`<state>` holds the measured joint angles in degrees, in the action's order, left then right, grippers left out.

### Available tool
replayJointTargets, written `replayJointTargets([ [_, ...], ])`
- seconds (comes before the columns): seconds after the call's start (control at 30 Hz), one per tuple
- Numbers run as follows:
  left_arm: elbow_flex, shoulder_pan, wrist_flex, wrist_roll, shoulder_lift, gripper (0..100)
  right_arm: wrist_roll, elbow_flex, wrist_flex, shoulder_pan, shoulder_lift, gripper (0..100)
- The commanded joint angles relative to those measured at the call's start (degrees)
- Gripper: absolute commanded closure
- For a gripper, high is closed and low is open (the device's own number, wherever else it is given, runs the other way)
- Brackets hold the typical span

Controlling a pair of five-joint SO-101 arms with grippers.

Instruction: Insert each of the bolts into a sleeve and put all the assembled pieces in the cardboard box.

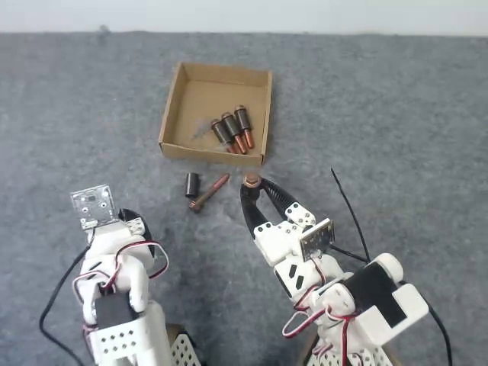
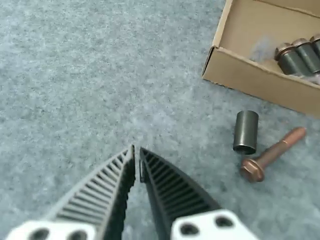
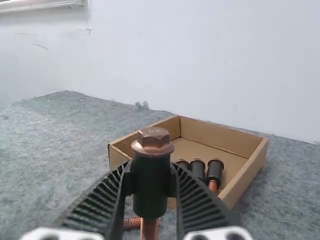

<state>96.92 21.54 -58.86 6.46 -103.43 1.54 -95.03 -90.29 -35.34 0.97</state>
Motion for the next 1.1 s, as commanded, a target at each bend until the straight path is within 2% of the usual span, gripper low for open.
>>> replayJointTargets([
  [0.0,-0.66,1.58,-0.62,-3.25,-0.79,99,0.00,1.93,0.57,1.01,-1.71,99.3],
  [0.1,-0.84,1.67,-2.02,-3.60,-0.79,99,-0.62,4.13,5.85,0.75,-1.71,99.3],
  [0.27,-1.63,1.58,-4.22,-6.33,-0.62,99,-7.47,6.77,13.49,0.84,-2.15,99.3],
  [0.4,-2.33,1.93,-5.27,-8.79,-0.44,99,-7.47,6.68,18.24,0.66,-6.99,99.3],
  [0.5,-2.42,1.93,-5.36,-9.67,-0.44,99,-7.47,7.03,25.80,0.92,-13.32,99.3],
  [0.63,-2.42,1.85,-5.36,-9.76,-0.44,99,-7.38,10.02,42.42,0.92,-24.48,99.3],
  [0.9,-2.42,1.76,-5.36,-9.76,-0.44,99,-7.56,24.44,87.34,2.07,-44.00,99.3],
  [1.07,-2.42,1.76,-5.36,-9.76,-0.44,99,-7.74,36.22,103.60,6.37,-44.97,99.3],
])
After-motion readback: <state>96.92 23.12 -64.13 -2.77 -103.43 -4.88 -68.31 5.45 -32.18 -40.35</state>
